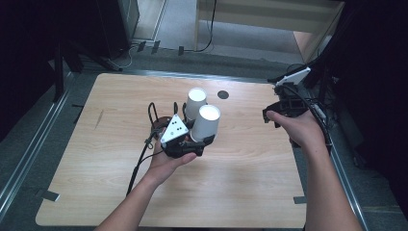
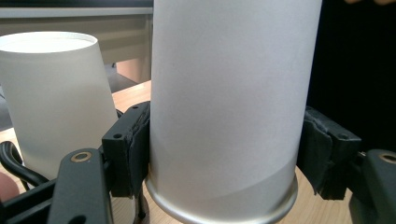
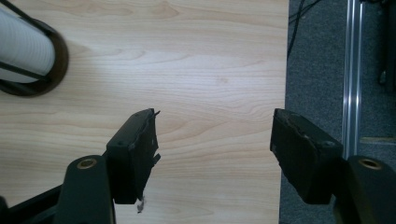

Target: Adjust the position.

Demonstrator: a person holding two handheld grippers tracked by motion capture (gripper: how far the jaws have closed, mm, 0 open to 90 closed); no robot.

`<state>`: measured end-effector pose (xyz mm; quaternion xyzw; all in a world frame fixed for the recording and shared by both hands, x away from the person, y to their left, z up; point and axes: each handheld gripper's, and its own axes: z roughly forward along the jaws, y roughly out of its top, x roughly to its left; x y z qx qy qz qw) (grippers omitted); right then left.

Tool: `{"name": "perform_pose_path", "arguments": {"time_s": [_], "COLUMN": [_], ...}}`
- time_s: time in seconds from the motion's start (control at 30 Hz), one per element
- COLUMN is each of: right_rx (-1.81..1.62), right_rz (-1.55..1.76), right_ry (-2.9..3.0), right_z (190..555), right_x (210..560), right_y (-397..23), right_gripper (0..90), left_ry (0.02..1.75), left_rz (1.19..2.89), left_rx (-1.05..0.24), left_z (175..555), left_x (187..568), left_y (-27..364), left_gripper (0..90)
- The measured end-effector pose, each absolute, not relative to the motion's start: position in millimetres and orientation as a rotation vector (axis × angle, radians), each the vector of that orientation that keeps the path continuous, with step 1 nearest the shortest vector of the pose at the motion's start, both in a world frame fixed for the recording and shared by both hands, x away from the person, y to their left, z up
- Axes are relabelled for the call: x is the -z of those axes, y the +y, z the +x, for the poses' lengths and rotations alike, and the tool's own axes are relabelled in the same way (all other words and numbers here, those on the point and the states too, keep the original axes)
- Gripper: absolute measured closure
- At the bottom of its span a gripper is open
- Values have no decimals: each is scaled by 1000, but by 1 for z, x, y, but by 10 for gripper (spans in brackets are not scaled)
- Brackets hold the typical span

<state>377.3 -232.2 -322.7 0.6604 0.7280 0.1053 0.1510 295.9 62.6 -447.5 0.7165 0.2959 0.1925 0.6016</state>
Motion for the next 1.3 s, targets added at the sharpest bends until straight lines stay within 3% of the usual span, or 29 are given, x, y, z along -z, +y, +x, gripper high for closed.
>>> {"name": "perform_pose_path", "arguments": {"time_s": [0.27, 0.9, 1.13, 1.3], "right_rx": [-404, -749, -993, -1181], "right_rz": [1857, 1614, 1556, 1439], "right_ry": [2028, 1727, 1638, 1613], "right_z": [366, 306, 281, 266], "right_x": [365, 452, 463, 461], "right_y": [-255, -252, -244, -227], "right_gripper": [327, 341, 290, 198], "left_ry": [686, 679, 683, 685], "left_rz": [1660, 1673, 1690, 1692], "left_rx": [-442, -436, -436, -433], "left_z": [295, 294, 294, 293], "left_x": [447, 444, 445, 448], "left_y": [65, 71, 72, 71], "left_gripper": [275, 275, 275, 275]}}
